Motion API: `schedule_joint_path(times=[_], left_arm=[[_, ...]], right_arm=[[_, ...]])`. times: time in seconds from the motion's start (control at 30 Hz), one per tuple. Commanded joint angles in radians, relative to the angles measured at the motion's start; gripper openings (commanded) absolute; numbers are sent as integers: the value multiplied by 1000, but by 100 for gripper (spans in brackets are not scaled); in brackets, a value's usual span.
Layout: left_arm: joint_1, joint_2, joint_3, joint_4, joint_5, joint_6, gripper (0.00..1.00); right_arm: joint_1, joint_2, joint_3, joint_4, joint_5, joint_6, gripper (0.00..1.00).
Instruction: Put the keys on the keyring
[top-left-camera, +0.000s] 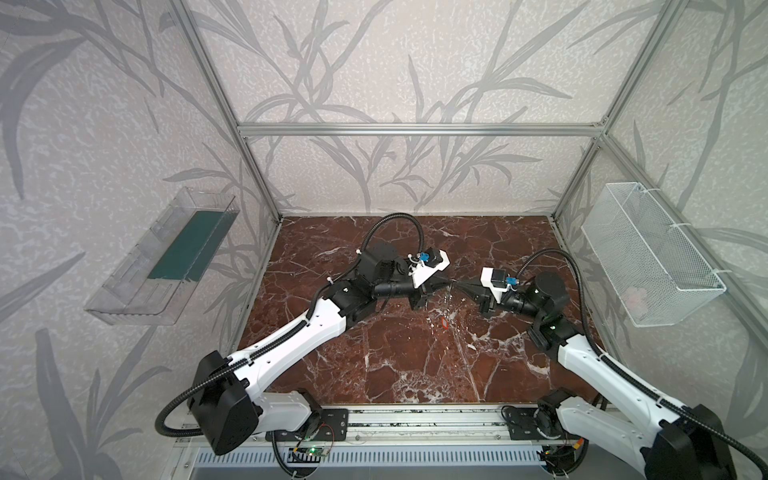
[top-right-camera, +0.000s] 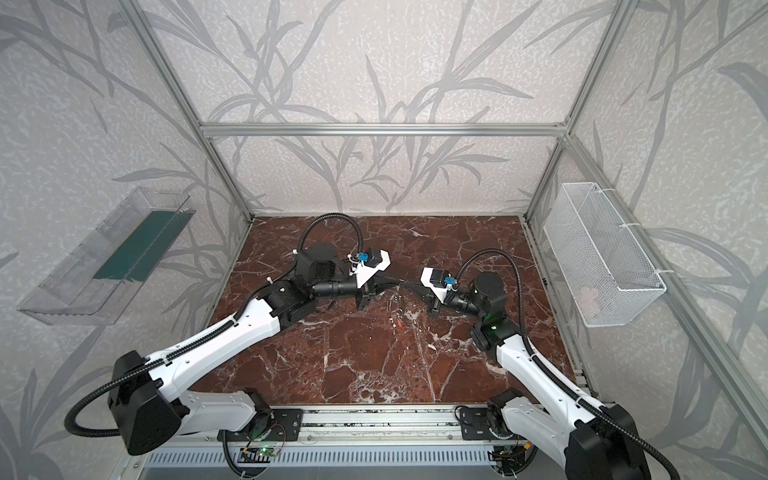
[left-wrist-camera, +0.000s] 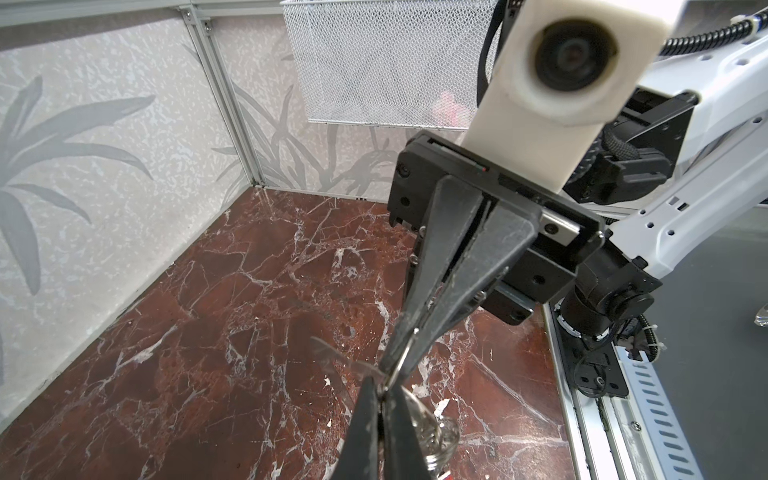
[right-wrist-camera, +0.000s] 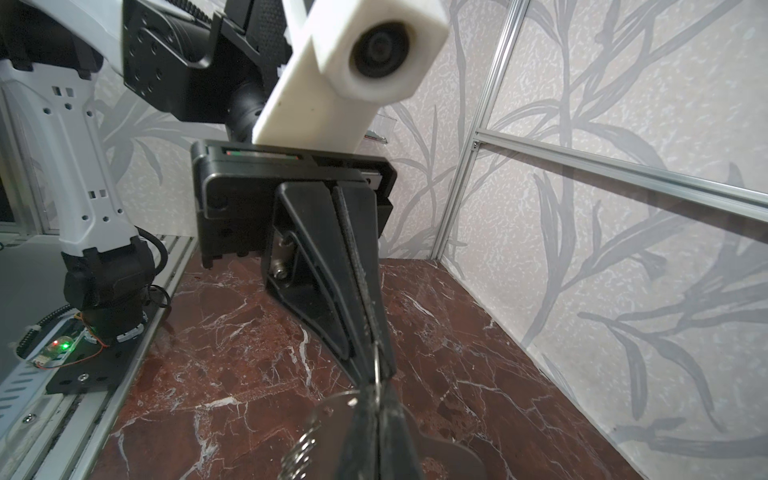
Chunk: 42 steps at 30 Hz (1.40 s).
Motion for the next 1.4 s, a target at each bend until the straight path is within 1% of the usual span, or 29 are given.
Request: schedule_joint_path(times=[0.0,0.13,0.23,0.37,0.57,0.67,0.83,0.93,1.03,1.23,1.37], left_arm=[[3,7,69,-56,-21,-22,0],[6,12,98,-126,-60,-37,0],[6,17,118,-175,-91,-61,0],[5,23,136,-213,-131,-102,0],[6,52,200,-314,-181,-141,0],[6,69,233,-372,-214,-166,0],[5,90,271,-424,-254,-199,0],[4,102,288,-447,-268,-199,0],[-2,122,316,-494,-285,-178,0],[-14,151,367,-574,-310,-83,0],[-20,171,406,-626,-313,-16,0]], right_arm=[[3,-38,11,-62,70,-59,19],[3,-72,13,-142,179,-112,33],[3,-85,37,-235,226,-147,36],[3,-99,64,-314,249,-185,41],[3,-99,110,-461,288,-245,43],[3,-105,116,-483,307,-260,43],[14,-77,151,-553,297,-312,43],[19,-61,160,-559,283,-332,41],[22,-42,174,-562,256,-341,40],[39,-7,207,-584,187,-366,39],[48,8,219,-581,170,-363,37]])
